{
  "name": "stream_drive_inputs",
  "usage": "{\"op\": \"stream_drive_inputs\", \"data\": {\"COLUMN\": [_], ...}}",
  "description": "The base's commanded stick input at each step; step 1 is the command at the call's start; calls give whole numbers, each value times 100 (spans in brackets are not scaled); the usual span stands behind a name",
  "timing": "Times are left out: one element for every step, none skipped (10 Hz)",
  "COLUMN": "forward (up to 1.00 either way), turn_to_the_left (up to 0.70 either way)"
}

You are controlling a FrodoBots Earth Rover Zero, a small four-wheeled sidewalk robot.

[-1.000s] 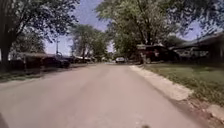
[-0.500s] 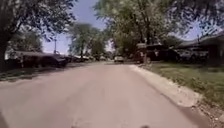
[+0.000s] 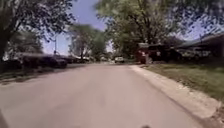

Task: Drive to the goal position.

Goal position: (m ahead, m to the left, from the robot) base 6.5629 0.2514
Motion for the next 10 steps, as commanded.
{"op": "stream_drive_inputs", "data": {"forward": [70,70,70,70,70,70,70,70,70,70], "turn_to_the_left": [0,0,0,0,0,0,0,0,0,0]}}
